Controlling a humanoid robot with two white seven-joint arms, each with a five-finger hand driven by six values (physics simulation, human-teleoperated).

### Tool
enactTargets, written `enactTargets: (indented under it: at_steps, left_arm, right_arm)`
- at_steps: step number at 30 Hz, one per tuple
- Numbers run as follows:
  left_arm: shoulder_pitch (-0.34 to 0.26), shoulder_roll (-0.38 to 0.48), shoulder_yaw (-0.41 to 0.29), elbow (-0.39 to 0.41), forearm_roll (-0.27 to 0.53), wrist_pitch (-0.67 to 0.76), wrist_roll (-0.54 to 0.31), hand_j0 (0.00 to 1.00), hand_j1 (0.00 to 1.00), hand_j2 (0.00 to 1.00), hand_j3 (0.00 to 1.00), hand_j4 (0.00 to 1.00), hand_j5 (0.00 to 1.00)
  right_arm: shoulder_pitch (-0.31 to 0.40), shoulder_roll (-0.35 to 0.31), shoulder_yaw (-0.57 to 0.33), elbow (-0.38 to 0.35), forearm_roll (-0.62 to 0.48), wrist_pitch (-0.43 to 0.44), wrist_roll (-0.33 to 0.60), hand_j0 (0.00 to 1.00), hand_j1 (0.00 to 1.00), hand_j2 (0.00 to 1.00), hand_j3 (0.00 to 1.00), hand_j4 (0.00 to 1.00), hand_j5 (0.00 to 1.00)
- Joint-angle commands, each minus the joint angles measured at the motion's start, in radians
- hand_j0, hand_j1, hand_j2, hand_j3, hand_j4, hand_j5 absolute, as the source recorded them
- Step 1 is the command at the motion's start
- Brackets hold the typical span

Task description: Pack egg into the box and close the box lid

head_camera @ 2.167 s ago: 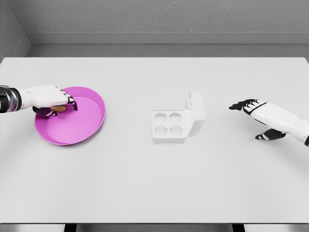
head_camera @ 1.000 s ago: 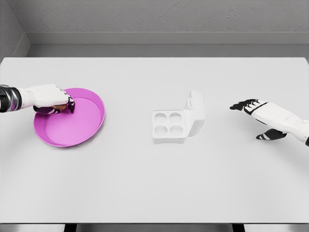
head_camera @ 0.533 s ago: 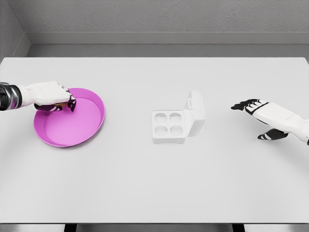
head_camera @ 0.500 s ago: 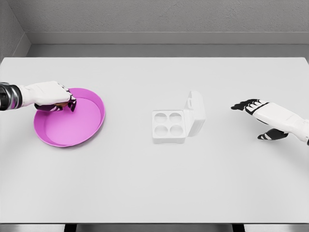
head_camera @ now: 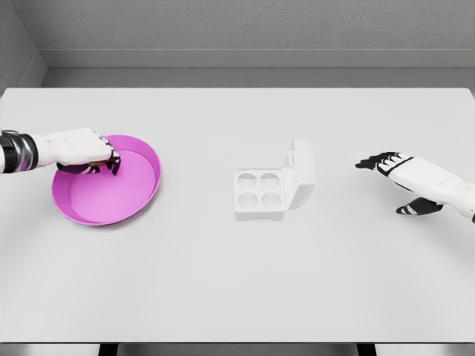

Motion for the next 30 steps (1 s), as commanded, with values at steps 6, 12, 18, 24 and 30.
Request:
enactTargets:
  at_steps: [6,12,18,24,30]
  left_arm:
    - [0.002,0.001,0.001,0.000,0.005,0.003,0.000,0.56,0.56,0.56,0.56,0.56,0.56]
    - [0.002,0.001,0.001,-0.005,0.009,0.003,0.000,0.66,0.66,0.66,0.66,0.66,0.66]
    - [0.006,0.001,0.007,-0.008,0.009,0.003,0.000,0.73,0.73,0.73,0.73,0.73,0.73]
    - [0.008,0.002,0.013,-0.006,0.007,0.003,0.000,0.74,0.74,0.74,0.74,0.74,0.74]
    - [0.009,0.002,0.015,0.001,0.001,0.003,0.000,0.74,0.74,0.74,0.74,0.74,0.74]
  right_arm:
    - [0.000,-0.001,0.001,-0.001,-0.005,0.001,0.000,1.00,1.00,1.00,1.00,1.00,1.00]
    - [0.000,-0.001,0.000,-0.001,-0.005,0.001,0.000,1.00,1.00,1.00,1.00,1.00,1.00]
    - [0.002,-0.001,0.001,-0.001,-0.005,0.001,0.000,1.00,1.00,1.00,1.00,1.00,1.00]
    - [0.002,-0.001,0.001,-0.001,-0.005,0.001,0.000,1.00,1.00,1.00,1.00,1.00,1.00]
    - [0.002,-0.003,0.001,-0.001,-0.005,0.001,0.000,1.00,1.00,1.00,1.00,1.00,1.00]
